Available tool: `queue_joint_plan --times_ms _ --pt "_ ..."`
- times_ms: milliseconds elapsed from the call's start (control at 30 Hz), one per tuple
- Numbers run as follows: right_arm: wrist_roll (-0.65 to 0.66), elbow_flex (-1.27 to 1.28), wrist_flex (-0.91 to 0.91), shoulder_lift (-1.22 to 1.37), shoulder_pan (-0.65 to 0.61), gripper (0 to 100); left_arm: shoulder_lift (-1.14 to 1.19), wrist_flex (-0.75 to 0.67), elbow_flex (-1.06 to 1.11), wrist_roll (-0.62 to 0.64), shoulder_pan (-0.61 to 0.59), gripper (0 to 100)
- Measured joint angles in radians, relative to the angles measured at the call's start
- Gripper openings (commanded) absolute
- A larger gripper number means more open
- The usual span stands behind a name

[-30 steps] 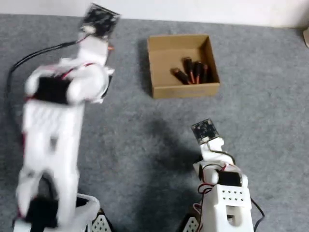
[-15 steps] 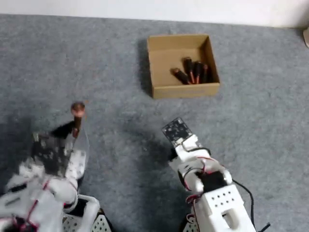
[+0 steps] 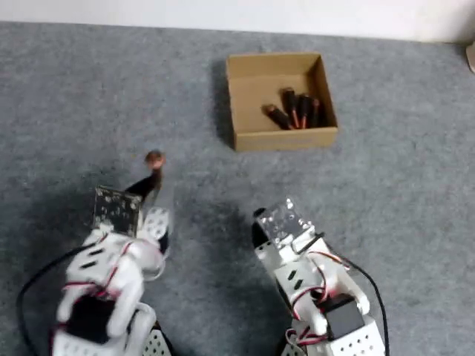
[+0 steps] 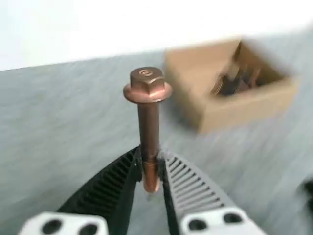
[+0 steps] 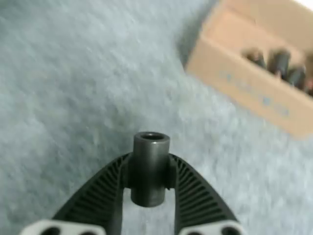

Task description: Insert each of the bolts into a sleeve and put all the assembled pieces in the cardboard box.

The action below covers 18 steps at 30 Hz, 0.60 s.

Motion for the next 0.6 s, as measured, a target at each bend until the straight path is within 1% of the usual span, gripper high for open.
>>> queue_joint_plan --times_ms 67,133,200,233,300,367,467,600 --pt "-0.021 -0.018 -0.044 -0.009 -0.031 0.5 -0.002 -0.256 0.120 0.112 0.044 1" --pt "-0.071 -0.040 -0.087 -0.012 -0.058 0.5 -0.002 -0.497 0.215 0.186 0.084 1" --pt "-0.095 -0.052 -0.124 -0.012 -0.077 0.5 -0.002 -0.677 0.253 0.216 0.118 1" --pt "-0.098 -0.054 -0.137 -0.012 -0.089 0.5 -0.002 -0.724 0.256 0.222 0.124 1" --pt "-0.104 -0.055 -0.147 -0.012 -0.110 0.5 -0.008 -0.760 0.258 0.235 0.126 1" --pt "-0.106 -0.055 -0.147 -0.012 -0.137 0.5 -0.008 -0.763 0.264 0.242 0.123 1" --pt "-0.106 -0.052 -0.147 -0.012 -0.184 0.5 -0.008 -0.763 0.265 0.242 0.157 1" --pt "-0.106 -0.020 -0.147 -0.012 -0.193 0.5 -0.008 -0.710 0.265 0.242 0.224 1"
